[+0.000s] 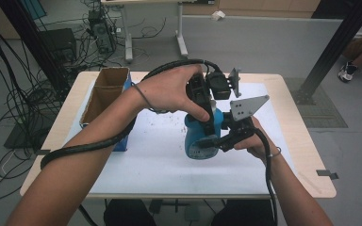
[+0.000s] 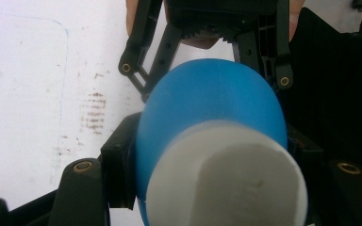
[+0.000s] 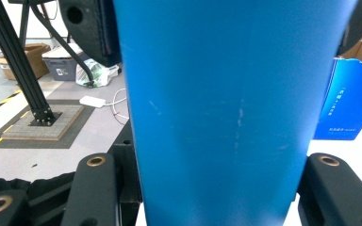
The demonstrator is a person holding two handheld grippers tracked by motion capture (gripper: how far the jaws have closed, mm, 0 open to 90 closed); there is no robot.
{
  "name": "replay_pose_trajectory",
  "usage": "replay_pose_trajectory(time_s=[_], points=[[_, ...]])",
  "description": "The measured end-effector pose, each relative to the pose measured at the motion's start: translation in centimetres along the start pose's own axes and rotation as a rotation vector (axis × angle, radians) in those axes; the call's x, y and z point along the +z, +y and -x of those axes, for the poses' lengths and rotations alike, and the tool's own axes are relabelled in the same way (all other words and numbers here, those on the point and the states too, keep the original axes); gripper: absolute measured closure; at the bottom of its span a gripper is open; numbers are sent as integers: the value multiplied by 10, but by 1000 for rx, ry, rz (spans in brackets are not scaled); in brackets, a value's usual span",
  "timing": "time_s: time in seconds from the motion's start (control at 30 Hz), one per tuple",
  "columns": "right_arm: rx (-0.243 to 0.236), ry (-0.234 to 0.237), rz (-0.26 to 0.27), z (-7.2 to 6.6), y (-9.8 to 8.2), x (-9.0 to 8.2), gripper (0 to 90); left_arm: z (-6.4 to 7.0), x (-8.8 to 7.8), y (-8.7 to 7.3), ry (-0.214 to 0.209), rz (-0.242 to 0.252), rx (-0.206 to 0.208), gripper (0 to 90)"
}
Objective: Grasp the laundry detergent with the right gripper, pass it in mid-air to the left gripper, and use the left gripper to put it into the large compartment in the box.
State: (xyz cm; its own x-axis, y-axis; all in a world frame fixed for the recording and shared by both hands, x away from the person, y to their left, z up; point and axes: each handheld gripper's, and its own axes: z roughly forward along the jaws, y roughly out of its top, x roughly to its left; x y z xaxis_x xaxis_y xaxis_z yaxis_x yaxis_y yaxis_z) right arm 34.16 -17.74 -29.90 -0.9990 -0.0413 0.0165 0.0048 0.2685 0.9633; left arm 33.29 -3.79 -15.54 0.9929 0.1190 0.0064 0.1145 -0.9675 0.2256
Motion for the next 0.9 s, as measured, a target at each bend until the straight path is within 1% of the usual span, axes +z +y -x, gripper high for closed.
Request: replay_pose_trajectory(time_s=[0.3,0.9], points=[[0,-2,-5,2,0,2,448,-2,0,-1,1,-5,7,374],[2,-3,-2,3,0,3,448,-4,0,-3,-1,-2,1,373]])
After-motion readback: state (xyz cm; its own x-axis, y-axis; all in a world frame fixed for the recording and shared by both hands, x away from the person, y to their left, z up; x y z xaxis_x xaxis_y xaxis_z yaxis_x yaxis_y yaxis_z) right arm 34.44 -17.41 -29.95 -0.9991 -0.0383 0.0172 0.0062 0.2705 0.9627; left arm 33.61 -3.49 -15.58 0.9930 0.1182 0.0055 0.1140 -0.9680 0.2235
